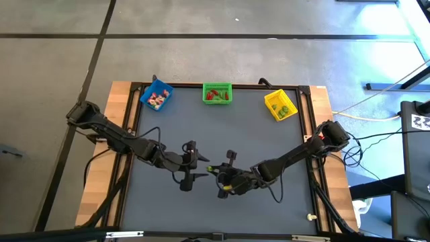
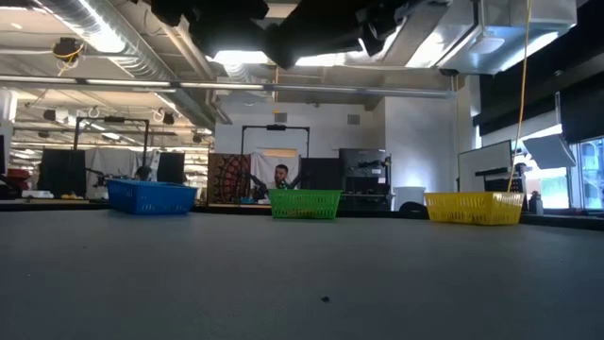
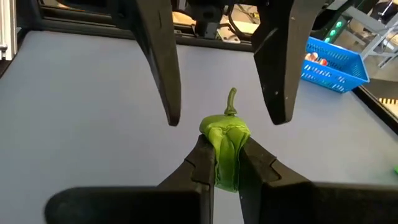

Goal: Sort produce into baskets
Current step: Put the green chili pepper into the yellow bin

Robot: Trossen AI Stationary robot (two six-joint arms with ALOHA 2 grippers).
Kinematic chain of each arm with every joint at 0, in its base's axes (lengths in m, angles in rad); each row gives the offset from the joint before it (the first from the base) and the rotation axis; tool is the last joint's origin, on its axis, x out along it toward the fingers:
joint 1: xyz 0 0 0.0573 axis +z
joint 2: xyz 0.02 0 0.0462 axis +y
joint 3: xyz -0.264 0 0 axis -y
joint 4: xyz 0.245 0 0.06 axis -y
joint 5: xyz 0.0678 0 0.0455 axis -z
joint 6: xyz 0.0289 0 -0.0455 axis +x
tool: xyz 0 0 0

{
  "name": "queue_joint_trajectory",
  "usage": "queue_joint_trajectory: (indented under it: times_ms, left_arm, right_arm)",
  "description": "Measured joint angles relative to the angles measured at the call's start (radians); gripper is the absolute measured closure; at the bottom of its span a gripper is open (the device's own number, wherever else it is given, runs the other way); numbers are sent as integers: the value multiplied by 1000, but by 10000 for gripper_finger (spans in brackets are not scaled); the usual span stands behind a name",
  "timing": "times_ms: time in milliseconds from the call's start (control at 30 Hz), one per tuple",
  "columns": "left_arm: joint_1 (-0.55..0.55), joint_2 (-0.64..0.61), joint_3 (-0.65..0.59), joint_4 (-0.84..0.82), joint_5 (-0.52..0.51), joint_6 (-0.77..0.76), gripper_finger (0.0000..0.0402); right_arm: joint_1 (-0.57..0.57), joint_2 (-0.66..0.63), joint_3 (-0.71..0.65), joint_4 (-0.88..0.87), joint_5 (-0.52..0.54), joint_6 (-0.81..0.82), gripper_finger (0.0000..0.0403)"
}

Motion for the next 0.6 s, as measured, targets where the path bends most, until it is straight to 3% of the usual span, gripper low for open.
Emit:
queue_joint_trajectory:
  times_ms: [433,600]
  left_arm:
    - [0,0,-1,0,0,60,273]
    - [0,-2,-1,-1,1,69,303]
  right_arm:
    - [-2,-1,0,31,1,-40,370]
    - [-5,-1,0,57,3,-60,370]
